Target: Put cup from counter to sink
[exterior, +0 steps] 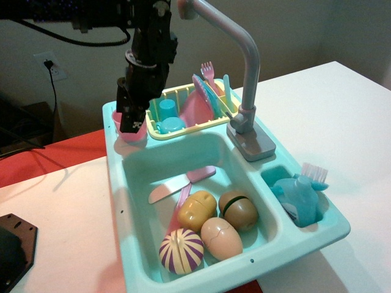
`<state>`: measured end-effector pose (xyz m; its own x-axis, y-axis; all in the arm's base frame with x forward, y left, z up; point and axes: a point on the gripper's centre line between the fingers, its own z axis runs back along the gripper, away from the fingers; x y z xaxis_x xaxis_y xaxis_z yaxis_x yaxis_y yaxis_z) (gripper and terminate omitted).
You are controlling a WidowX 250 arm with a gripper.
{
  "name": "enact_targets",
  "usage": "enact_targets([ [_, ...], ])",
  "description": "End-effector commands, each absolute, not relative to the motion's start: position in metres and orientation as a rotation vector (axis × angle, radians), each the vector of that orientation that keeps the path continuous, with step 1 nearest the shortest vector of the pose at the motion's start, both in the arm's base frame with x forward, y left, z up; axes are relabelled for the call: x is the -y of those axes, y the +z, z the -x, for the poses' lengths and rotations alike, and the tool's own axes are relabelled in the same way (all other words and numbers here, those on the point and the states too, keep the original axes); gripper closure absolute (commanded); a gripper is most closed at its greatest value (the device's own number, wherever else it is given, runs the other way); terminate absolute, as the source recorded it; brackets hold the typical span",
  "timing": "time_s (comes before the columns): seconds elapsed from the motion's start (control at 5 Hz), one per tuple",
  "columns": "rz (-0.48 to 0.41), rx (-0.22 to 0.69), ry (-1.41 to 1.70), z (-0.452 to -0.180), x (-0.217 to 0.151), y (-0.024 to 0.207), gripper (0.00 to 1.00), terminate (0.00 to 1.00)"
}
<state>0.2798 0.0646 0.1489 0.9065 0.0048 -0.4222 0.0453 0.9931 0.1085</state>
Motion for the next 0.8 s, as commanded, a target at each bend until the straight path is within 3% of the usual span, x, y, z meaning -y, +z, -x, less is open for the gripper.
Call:
enact_targets([
  [0.0,-0.141,-0.38,-0.056,-0.2734,-0.0526,0.1515,1.0,0.0],
  [0.6,-0.144,-0.346,-0.067,-0.27,-0.0436,0.1527,1.0,0.0],
])
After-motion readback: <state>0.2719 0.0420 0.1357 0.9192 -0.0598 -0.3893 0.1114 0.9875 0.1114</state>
